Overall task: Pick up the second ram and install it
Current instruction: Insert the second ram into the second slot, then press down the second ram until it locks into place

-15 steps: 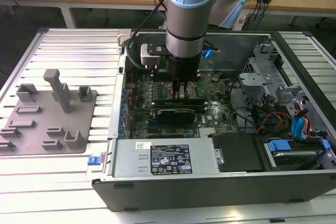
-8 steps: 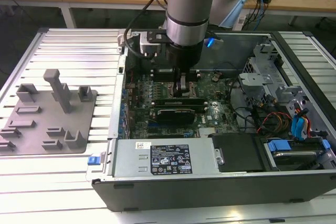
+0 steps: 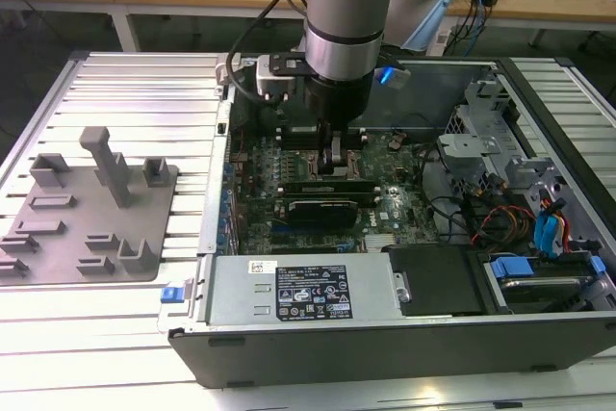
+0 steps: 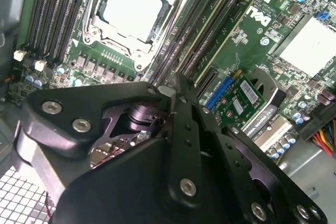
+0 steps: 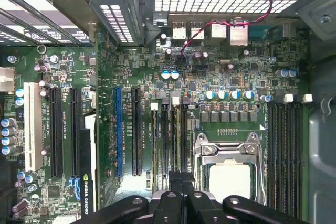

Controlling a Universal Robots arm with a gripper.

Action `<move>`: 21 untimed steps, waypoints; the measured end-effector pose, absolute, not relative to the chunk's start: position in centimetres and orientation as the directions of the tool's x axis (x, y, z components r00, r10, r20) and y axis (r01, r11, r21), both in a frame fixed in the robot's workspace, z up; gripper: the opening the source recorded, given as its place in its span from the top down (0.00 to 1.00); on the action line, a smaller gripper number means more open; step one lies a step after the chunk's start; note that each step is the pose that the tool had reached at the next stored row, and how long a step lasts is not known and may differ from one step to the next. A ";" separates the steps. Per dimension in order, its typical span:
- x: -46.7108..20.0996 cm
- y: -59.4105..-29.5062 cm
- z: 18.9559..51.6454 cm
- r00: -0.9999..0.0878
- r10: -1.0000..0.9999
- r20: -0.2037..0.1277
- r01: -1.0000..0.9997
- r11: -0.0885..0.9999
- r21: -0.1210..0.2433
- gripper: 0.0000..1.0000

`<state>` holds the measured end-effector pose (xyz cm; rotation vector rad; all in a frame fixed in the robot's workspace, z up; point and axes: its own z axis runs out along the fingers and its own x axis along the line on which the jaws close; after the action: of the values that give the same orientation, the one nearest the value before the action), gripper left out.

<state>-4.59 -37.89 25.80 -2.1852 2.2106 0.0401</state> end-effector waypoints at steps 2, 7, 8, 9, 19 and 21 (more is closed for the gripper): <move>-4.1 -37.9 25.8 -0.011 -0.999 -0.041 -1.000 0.012 -0.005 0.92; -3.6 -37.9 25.8 -0.011 -0.999 -0.042 -1.000 0.012 -0.005 0.92; -3.5 -37.9 25.8 -0.011 -0.999 -0.042 -1.000 0.012 -0.005 0.92; -3.5 -37.9 25.8 -0.011 -0.999 -0.041 -1.000 0.012 -0.005 0.92; -3.4 -37.9 25.8 -0.011 -0.999 -0.041 -1.000 0.012 -0.005 0.92; -3.2 -37.9 25.8 -0.011 -0.999 -0.042 -1.000 0.011 -0.005 0.92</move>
<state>-3.22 -37.89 25.79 -2.1855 2.2104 0.0401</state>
